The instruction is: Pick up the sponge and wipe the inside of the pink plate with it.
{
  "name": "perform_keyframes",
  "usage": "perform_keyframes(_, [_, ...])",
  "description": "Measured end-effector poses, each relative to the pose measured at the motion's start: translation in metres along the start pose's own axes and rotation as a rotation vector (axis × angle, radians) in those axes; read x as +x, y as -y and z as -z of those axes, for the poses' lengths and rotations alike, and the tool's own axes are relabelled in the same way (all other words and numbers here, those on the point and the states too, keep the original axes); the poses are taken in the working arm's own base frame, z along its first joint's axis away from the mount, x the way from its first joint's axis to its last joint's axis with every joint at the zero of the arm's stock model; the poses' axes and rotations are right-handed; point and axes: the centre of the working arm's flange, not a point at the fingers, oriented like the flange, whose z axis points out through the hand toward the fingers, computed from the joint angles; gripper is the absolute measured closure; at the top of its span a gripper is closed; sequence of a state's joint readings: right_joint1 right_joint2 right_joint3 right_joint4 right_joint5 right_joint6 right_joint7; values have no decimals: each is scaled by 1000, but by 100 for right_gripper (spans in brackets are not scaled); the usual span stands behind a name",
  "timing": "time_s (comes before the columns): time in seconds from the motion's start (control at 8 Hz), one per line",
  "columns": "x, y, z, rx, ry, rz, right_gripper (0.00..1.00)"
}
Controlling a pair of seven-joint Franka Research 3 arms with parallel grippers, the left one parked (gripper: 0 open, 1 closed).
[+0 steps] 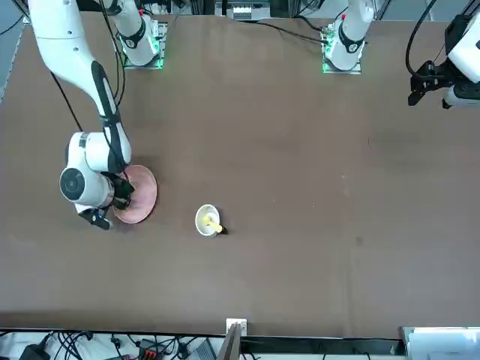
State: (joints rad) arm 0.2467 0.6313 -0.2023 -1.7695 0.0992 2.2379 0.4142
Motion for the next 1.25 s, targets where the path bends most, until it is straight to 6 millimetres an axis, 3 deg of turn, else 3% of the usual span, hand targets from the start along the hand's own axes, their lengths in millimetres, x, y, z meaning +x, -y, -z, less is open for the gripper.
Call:
perform_keyframes(0.5, [-6,43,3,99,12,-26,90])
perform_keyframes(0.88, [-17,55,2,102,37,-15,90])
perform_keyframes(1.25, [-38,46,-3,88,82,-14,90])
